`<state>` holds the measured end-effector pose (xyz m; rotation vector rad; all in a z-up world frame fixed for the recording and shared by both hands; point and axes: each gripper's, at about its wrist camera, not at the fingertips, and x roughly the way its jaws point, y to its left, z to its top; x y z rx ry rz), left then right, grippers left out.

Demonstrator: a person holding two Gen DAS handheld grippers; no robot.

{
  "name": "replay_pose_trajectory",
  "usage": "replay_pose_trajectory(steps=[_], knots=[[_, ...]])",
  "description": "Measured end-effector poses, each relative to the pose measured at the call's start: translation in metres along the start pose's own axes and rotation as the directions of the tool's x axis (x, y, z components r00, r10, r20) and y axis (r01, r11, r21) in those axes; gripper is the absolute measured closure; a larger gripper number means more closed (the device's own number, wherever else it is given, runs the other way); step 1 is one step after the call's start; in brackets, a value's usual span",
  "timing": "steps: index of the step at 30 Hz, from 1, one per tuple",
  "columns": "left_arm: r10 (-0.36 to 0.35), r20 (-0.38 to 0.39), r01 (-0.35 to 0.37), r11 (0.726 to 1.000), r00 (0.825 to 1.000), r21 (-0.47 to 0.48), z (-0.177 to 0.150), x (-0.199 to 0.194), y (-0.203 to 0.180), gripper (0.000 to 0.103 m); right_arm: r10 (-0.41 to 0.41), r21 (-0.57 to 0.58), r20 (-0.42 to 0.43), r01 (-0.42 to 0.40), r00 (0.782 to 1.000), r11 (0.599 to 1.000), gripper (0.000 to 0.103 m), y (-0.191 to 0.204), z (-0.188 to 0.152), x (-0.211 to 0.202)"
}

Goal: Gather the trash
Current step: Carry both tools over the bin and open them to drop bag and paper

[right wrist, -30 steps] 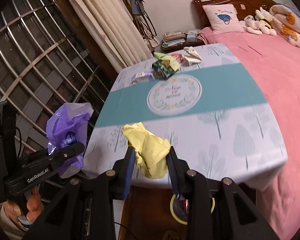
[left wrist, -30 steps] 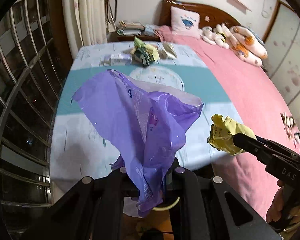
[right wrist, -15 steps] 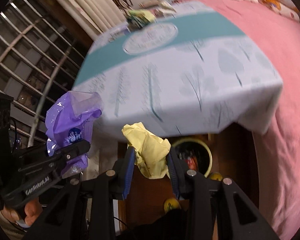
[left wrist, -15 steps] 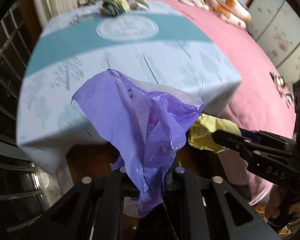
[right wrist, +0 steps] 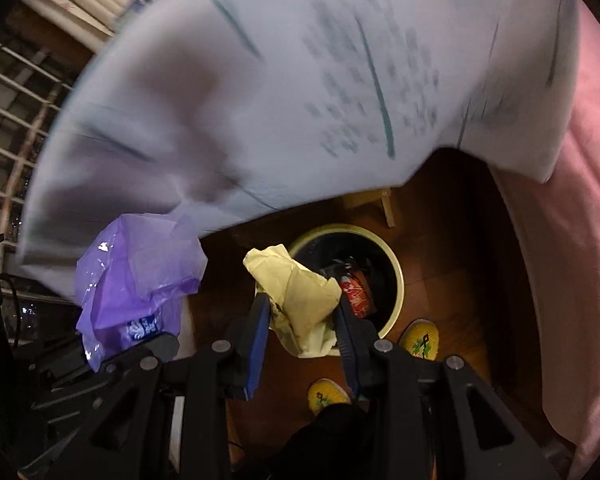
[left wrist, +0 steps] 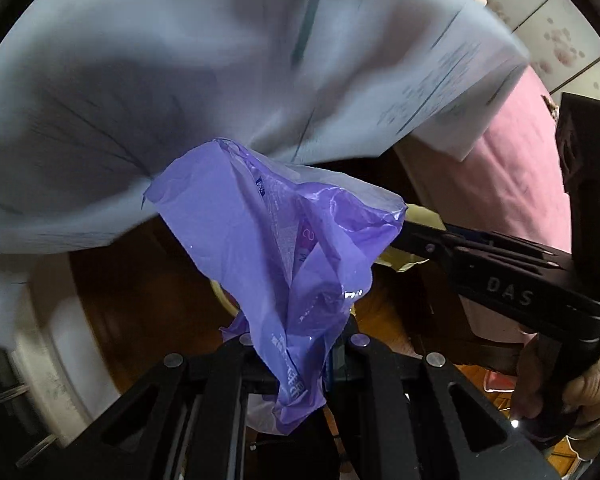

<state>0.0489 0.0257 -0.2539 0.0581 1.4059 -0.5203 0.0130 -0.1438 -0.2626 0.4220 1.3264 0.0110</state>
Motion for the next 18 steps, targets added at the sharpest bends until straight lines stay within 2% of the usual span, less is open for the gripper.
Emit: replay_pose_trajectory(steps=[3,8,12,14,16,18], knots=[[-0.005,-0.011,0.005,1.0,1.0,0.001,0.0,0.047,0.006,0.091,-0.001,0.012,-0.022,0.001,1.0,1.0,0.07,-0.019,-0.003,0.046],[0.03,-0.036,-0.029,0.999,0.999,0.021,-0.003,0.12,0.014,0.09,0.002,0.029,-0.051,0.0,0.999,1.0,0.068,-0.045,-0.008,0.114],[0.049,-0.039,-0.048,0.999,0.998,0.024,-0.005,0.156,0.018,0.077,0.005,0.027,-0.064,-0.003,0.998,1.0,0.067,-0.057,-0.011,0.152],[0.054,-0.037,-0.053,0.998,0.998,0.028,-0.007,0.169,0.02,0.066,0.017,0.034,-0.065,-0.015,0.998,0.999,0.063,-0.064,-0.015,0.163],[0.083,-0.025,-0.082,0.996,0.996,0.029,-0.008,0.177,0.021,0.04,0.033,0.037,-0.075,-0.031,0.997,0.999,0.055,-0.067,-0.017,0.17],[0.103,-0.016,-0.103,0.995,0.995,0.014,-0.01,0.185,0.019,0.034,0.045,0.036,-0.07,-0.043,0.997,0.998,0.051,-0.07,-0.017,0.174]])
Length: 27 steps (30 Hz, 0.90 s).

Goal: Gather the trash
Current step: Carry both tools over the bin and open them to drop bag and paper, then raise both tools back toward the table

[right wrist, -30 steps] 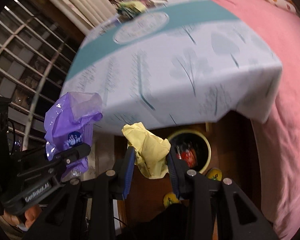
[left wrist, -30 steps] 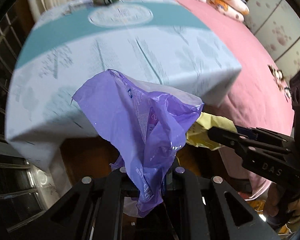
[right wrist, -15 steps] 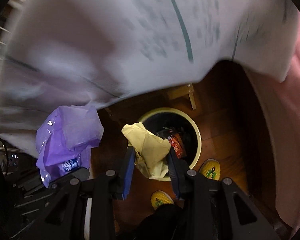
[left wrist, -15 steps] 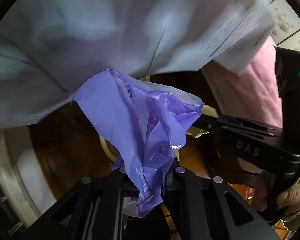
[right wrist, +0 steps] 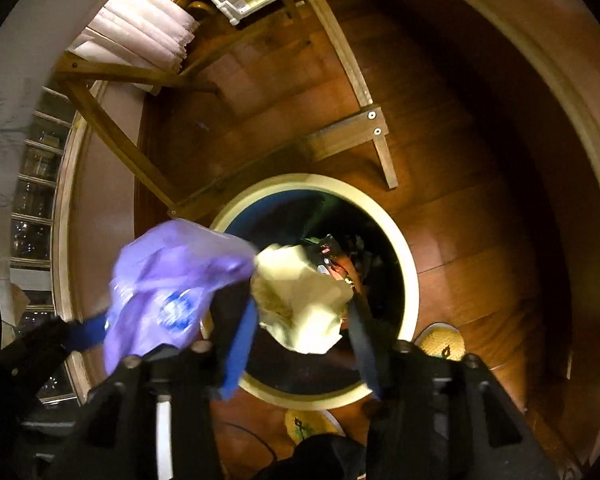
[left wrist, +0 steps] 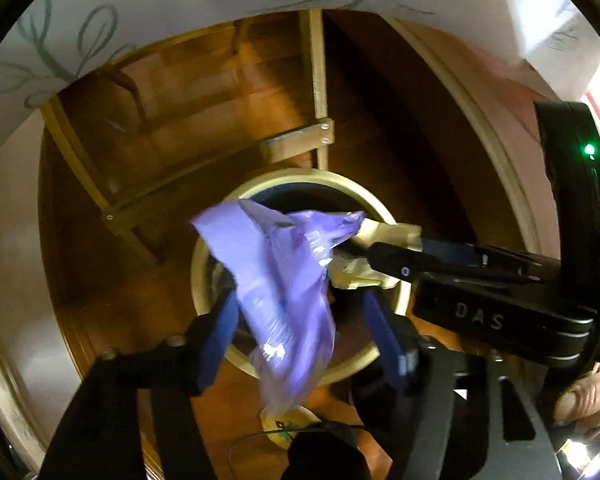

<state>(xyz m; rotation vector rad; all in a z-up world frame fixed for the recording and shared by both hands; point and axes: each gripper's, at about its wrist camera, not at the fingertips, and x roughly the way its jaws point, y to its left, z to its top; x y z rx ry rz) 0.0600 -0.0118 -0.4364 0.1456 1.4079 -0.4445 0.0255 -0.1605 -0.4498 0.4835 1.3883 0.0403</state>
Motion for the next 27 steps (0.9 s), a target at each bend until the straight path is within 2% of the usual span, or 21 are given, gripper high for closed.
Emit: replay_pose_trajectory(steps=[6,11,17,27], knots=[[0.039,0.026,-0.038,0.998,0.999,-0.051,0.0,-0.01,0.019,0.021,-0.006,-0.02,0.029,0.006,1.0,1.0,0.049,0.002,0.003,-0.01],[0.064,0.069,-0.058,0.994,0.996,-0.094,-0.001,-0.038,0.023,0.017,-0.026,-0.046,0.069,0.029,0.997,0.999,0.049,0.01,0.004,-0.03],[0.083,0.101,-0.071,0.991,0.991,-0.118,0.004,-0.094,0.017,0.015,-0.037,-0.05,0.072,0.04,0.997,0.998,0.049,0.022,0.001,-0.068],[0.104,0.151,-0.082,0.986,0.983,-0.145,0.009,-0.218,0.014,0.014,-0.043,-0.081,0.104,0.052,0.994,0.995,0.049,0.069,0.0,-0.173]])
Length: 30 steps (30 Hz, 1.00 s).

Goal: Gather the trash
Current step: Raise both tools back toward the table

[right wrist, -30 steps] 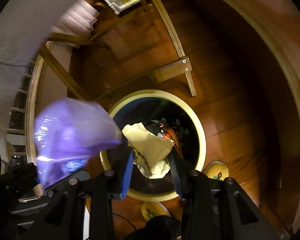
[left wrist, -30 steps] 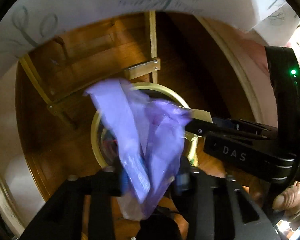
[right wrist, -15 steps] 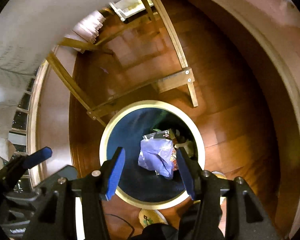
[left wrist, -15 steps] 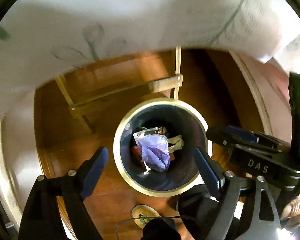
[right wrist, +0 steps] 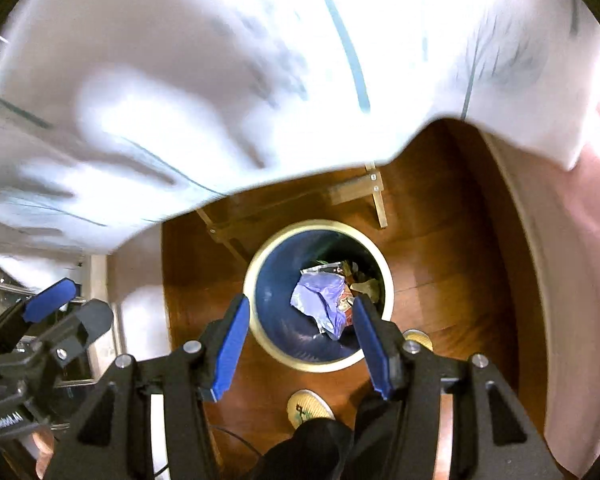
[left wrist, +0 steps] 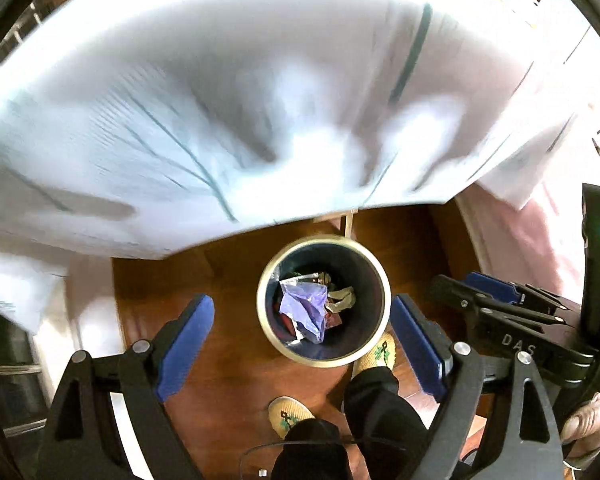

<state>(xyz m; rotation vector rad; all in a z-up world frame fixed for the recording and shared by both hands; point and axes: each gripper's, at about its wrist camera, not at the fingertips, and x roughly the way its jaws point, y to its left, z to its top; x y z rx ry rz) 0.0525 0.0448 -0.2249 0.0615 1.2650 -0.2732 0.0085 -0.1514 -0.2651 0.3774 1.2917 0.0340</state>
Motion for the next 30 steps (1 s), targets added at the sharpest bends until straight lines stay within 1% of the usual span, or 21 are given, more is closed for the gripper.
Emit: replay_pose_trajectory(steps=[7,10,12,13,15,16,19,23,27,30], knots=[[0.02,0.091,-0.02,1.0,0.996,0.003,0.021,-0.112,0.011,0.014,0.017,-0.072,0.069,-0.012,0.997,0.997,0.049,0.041,0.013,-0.094],[0.028,0.158,-0.029,1.0,0.987,0.004,0.032,-0.164,0.016,0.014,0.026,-0.106,0.109,-0.015,0.994,0.994,0.049,0.059,0.015,-0.131],[0.035,0.193,-0.038,0.999,0.981,0.012,0.036,-0.188,0.018,0.014,0.037,-0.129,0.139,-0.019,0.99,0.991,0.049,0.072,0.019,-0.155],[0.037,0.22,-0.043,0.999,0.975,0.024,0.04,-0.207,0.019,0.014,0.042,-0.139,0.151,-0.021,0.988,0.99,0.049,0.078,0.019,-0.165],[0.043,0.256,-0.055,0.998,0.966,0.039,0.044,-0.227,0.021,0.014,0.043,-0.167,0.184,-0.012,0.982,0.986,0.049,0.091,0.021,-0.184],[0.043,0.284,-0.059,0.997,0.958,0.05,0.047,-0.241,0.022,0.014,0.038,-0.181,0.205,0.0,0.978,0.984,0.049,0.095,0.023,-0.192],[0.038,0.336,-0.061,0.996,0.941,0.058,0.054,-0.268,0.024,0.014,0.031,-0.206,0.275,0.027,0.961,0.978,0.049,0.108,0.031,-0.219],[0.019,0.396,-0.047,0.997,0.918,0.06,0.069,-0.302,0.026,0.014,0.025,-0.229,0.366,0.063,0.93,0.971,0.049,0.123,0.049,-0.253],[0.013,0.438,-0.049,0.996,0.899,0.071,0.085,-0.321,0.022,0.014,0.046,-0.237,0.428,0.063,0.903,0.969,0.049,0.135,0.067,-0.281],[0.023,0.452,-0.066,0.995,0.892,0.081,0.099,-0.328,0.019,0.014,0.047,-0.237,0.457,0.07,0.888,0.969,0.049,0.142,0.081,-0.296]])
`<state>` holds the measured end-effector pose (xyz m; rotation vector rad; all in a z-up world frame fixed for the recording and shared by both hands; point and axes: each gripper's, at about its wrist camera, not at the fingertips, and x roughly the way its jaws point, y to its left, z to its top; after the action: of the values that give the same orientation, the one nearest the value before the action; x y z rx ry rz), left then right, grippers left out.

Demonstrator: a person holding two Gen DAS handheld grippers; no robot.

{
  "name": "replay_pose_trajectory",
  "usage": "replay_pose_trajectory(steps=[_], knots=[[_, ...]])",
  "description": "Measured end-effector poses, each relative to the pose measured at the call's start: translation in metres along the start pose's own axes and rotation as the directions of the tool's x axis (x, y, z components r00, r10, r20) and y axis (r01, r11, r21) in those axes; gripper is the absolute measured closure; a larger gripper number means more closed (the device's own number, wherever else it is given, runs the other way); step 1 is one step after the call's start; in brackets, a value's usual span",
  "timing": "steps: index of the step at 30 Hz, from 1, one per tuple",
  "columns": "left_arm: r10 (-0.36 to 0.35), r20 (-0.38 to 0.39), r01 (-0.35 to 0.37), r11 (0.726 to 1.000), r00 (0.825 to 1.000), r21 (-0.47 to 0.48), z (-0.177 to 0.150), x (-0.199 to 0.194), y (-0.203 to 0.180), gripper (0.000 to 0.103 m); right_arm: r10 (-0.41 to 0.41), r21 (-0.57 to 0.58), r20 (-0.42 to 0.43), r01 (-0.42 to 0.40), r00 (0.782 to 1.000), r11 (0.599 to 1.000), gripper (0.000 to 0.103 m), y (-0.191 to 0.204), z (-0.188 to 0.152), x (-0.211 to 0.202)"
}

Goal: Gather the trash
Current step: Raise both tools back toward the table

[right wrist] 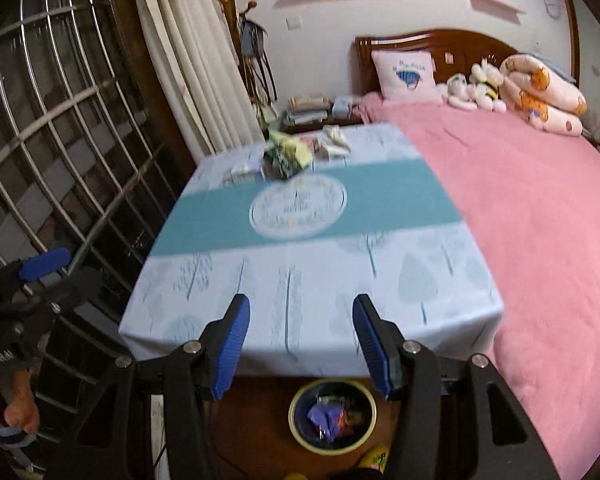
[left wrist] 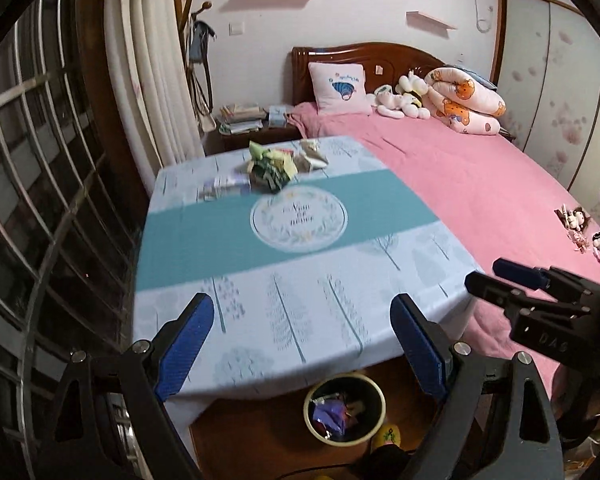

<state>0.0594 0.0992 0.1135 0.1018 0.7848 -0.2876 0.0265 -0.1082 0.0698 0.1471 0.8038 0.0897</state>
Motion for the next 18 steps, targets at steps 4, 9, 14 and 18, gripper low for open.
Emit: replay_pose_trajectory(steps=[4,9,14,18], knots=[[0.0,0.017,0.0,1.0,1.0,0.016,0.026,0.008,-0.004,0.014,-0.006,-0.018,0.03,0.006,1.0,1.0,0.049,0.0,0.027,0.001],[0.038,0.016,-0.037,0.999,0.999,-0.011,0.066,0.032,-0.002,0.014,0.0,-0.04,0.044,0.002,0.999,0.999,0.049,-0.015,0.072,0.022],[0.099,-0.001,-0.099,0.992,0.995,-0.084,0.117,0.082,0.007,0.014,0.043,-0.077,0.058,-0.039,0.997,0.996,0.049,-0.041,0.128,0.063],[0.119,-0.049,-0.125,0.982,0.992,-0.143,0.163,0.136,0.014,0.014,0.103,-0.099,0.048,-0.098,0.993,0.99,0.049,-0.069,0.18,0.115]])
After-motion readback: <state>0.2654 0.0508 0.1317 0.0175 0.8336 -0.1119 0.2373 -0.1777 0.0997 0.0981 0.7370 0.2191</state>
